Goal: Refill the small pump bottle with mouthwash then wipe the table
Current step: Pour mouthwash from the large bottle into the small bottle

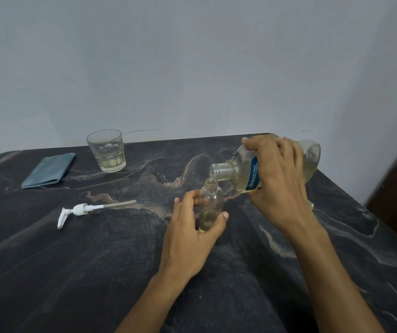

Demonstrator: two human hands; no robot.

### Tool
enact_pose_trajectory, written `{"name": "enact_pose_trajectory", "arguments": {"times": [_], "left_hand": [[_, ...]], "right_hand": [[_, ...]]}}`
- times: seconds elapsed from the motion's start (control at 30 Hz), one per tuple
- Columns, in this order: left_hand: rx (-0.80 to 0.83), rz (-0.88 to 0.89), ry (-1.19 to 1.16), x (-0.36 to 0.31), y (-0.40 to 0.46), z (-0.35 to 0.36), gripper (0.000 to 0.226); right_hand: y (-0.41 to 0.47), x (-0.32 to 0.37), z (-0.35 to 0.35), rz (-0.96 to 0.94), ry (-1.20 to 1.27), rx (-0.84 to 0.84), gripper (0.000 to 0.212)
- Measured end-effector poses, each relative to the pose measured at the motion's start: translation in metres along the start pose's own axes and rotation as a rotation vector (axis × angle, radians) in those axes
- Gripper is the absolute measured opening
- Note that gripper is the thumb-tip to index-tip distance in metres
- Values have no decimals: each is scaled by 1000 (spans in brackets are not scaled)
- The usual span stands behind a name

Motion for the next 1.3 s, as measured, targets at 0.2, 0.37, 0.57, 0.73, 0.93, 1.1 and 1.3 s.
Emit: {"name": "enact_pose_trajectory", "arguments": {"times": [0.2, 0.37, 0.57, 0.73, 0.93, 1.1, 1.3], "left_hand": [[1, 8, 7, -2, 1, 0, 33], [-7, -2, -3, 0, 0, -1, 34], [-6, 2, 4, -2, 0, -1, 33], [-17, 8, 6, -3, 0, -2, 33], [-8, 0, -8, -2, 0, -1, 34], [-5, -3, -16, -1, 0, -1, 36], [-2, -12, -3, -1, -1, -1, 34]], "right_hand": [[0, 0, 0, -1, -5, 4, 90], [0, 0, 0, 1, 4, -1, 91], [0, 0, 0, 0, 0, 2, 90], [-1, 0, 0, 9, 0, -5, 90], [0, -1, 1, 2, -9, 0, 90], [0, 0, 0, -2, -11, -2, 91], [0, -1, 0, 3, -10, -2, 91]]}}
Point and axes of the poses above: each hand's wrist, its own y-axis towards the middle knuckle, its own z-axis out of the palm, x = y × z, the point moved 8 cm from there along y, towards the middle knuckle, and after that the axes turned 2 degrees about x, right-handed, at the moved point
